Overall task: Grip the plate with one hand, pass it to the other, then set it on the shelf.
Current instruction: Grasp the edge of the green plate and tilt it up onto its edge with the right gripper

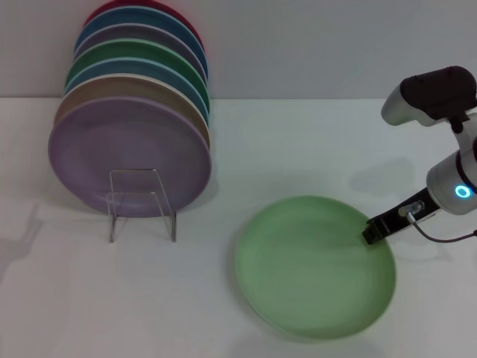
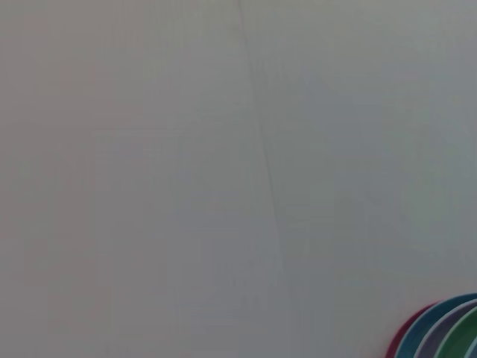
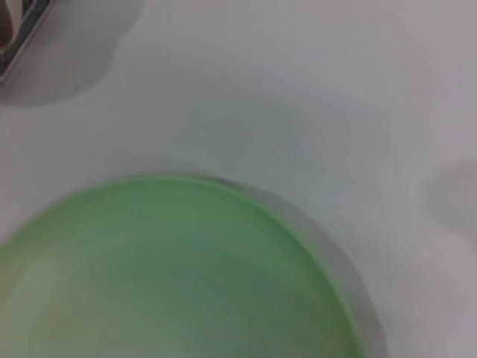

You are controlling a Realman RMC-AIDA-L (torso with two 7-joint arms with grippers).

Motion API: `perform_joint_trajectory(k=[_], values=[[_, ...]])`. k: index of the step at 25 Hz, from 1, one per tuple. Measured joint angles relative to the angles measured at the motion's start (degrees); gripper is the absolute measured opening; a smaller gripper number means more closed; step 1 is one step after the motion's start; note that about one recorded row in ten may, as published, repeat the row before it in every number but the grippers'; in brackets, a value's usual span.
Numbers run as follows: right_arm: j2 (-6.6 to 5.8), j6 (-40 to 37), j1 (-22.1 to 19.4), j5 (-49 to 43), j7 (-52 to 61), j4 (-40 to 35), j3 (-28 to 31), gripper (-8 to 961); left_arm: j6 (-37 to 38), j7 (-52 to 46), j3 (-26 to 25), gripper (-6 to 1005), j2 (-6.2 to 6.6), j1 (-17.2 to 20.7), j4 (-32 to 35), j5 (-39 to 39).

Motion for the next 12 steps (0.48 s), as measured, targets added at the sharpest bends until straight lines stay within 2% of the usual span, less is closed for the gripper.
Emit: perform_joint_trajectory(k=[6,12], values=[[0.76,0.2,-2.6,0.6,-0.2,4.7,0.2,57,0.2,0.0,0.0,838,0.0,0.0,-0.6,0.2],[0.82,0.2,-5.4,5.6,-1.0,9.0,0.1,36,0.8,0.0,0.1,838,0.0,0.0,-0.8,0.3]])
